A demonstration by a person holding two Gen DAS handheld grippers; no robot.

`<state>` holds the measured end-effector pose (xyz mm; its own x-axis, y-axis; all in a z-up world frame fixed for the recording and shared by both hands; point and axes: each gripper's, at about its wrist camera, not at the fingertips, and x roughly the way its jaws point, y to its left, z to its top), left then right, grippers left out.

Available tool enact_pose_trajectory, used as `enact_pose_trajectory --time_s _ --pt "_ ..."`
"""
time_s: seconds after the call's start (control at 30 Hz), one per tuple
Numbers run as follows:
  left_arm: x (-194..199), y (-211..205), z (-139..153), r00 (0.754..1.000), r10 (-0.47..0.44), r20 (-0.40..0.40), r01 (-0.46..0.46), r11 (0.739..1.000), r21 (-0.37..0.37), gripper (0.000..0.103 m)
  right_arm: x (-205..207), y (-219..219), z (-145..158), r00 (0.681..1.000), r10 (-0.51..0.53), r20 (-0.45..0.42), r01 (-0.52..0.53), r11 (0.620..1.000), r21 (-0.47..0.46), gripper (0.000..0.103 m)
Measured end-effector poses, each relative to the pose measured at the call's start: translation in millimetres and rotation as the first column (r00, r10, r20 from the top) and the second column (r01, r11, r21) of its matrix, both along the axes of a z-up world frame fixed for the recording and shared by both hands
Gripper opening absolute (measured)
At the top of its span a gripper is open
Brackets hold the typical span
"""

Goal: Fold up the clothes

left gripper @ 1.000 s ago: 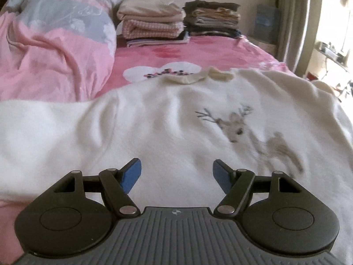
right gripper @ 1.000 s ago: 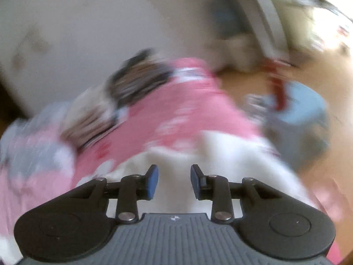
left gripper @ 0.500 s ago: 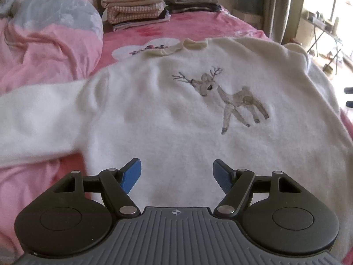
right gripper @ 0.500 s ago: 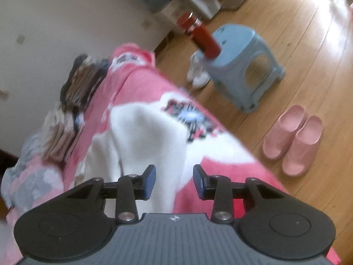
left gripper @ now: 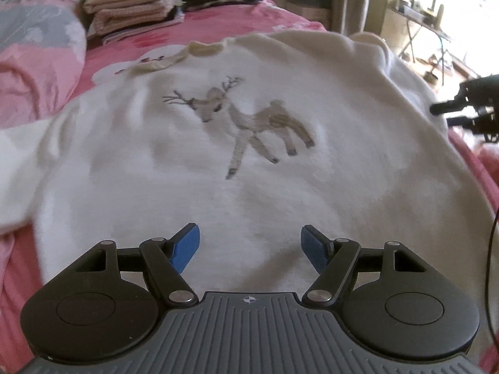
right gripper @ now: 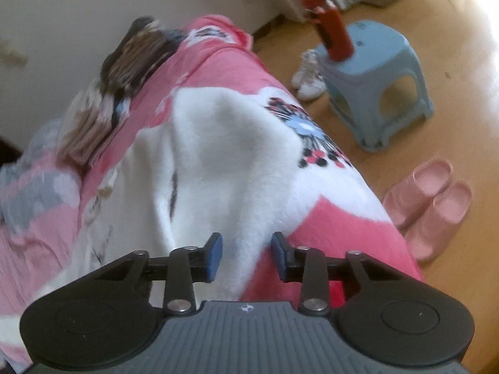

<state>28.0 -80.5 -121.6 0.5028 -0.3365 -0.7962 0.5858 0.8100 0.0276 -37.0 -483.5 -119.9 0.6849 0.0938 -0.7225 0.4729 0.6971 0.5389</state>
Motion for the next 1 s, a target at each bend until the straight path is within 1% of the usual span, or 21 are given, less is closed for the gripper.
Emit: enact_pose_trajectory --time_s 0.07,0.13,0.23,0.3,0.37,0.47,0.53,0.63,0.73,0.87,1.0 --pt "-1 -2 -4 1.0 -0.001 0.002 0.001 1.0 0.005 0.072 3 4 2 1.0 0.023 0.004 -0.022 0.999 -0.048 0.015" --pt "-1 -1 -6 1.0 0.003 0.002 -0.003 1.0 -0.003 0.072 2 2 8 0.999 0.021 0.049 -0.018 0.999 -0.046 0.011" --pt "-1 1 -7 1.0 0.005 0.001 -0.005 1.0 -0.015 0.072 -3 -9 31 0.982 -0.014 0.19 0.017 1.0 -0.014 0.01" --pt "-1 2 -8 1.0 0.002 0.004 -0.002 1.0 -0.018 0.072 -8 -19 51 0.955 -0.051 0.291 0.051 0.999 0.006 0.01" --pt "-2 3 -9 1.0 0.003 0.004 -0.002 1.0 -0.023 0.073 -13 -32 74 0.92 -0.089 0.381 0.083 0.996 0.033 0.01" --pt "-2 3 -11 1.0 0.005 0.006 -0.004 1.0 -0.03 0.073 -15 -52 108 0.856 -0.115 0.505 0.08 0.993 0.09 0.01" --pt "-2 4 -11 1.0 0.005 0.007 -0.004 0.999 -0.034 0.073 -9 -63 136 0.82 -0.109 0.562 0.067 0.993 0.093 0.01" --pt "-1 4 -12 1.0 0.01 0.007 -0.009 0.999 -0.04 0.073 8 -73 179 0.784 -0.091 0.615 0.054 0.995 0.079 0.01" --pt "-2 4 -12 1.0 0.013 0.009 -0.013 0.999 -0.04 0.073 25 -70 212 0.753 -0.05 0.656 0.006 0.998 0.069 0.01" --pt "0 4 -12 1.0 0.017 0.004 -0.017 0.999 -0.045 0.073 46 -42 230 0.742 0.041 0.669 -0.095 0.994 0.045 0.01" --pt "4 9 -7 0.999 0.038 -0.012 -0.039 0.997 -0.061 0.073 60 0 216 0.747 0.1 0.657 -0.215 0.972 0.097 0.01"
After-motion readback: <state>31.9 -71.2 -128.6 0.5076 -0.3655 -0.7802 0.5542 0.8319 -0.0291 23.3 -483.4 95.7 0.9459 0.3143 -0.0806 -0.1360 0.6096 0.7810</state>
